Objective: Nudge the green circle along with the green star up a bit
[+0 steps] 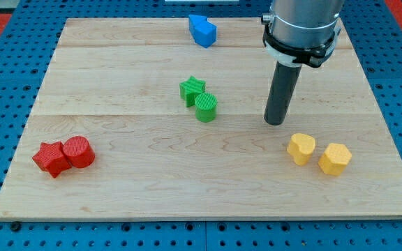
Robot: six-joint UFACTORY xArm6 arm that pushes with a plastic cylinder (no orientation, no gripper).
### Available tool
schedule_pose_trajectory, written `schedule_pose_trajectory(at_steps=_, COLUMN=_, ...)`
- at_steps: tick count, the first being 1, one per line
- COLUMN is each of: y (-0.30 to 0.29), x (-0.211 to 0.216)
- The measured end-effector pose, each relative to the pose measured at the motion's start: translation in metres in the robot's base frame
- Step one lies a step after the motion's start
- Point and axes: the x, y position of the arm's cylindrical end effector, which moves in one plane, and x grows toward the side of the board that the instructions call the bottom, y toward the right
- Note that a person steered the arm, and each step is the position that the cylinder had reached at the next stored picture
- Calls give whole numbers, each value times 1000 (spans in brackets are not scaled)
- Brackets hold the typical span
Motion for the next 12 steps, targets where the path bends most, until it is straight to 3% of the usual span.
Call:
schedule_pose_trajectory(at_steps=9, y=0, x=7)
schedule_pose_trajectory(at_steps=11, y=-79, x=9)
schedule_pose_trajectory(at_steps=12, y=-91, x=-8)
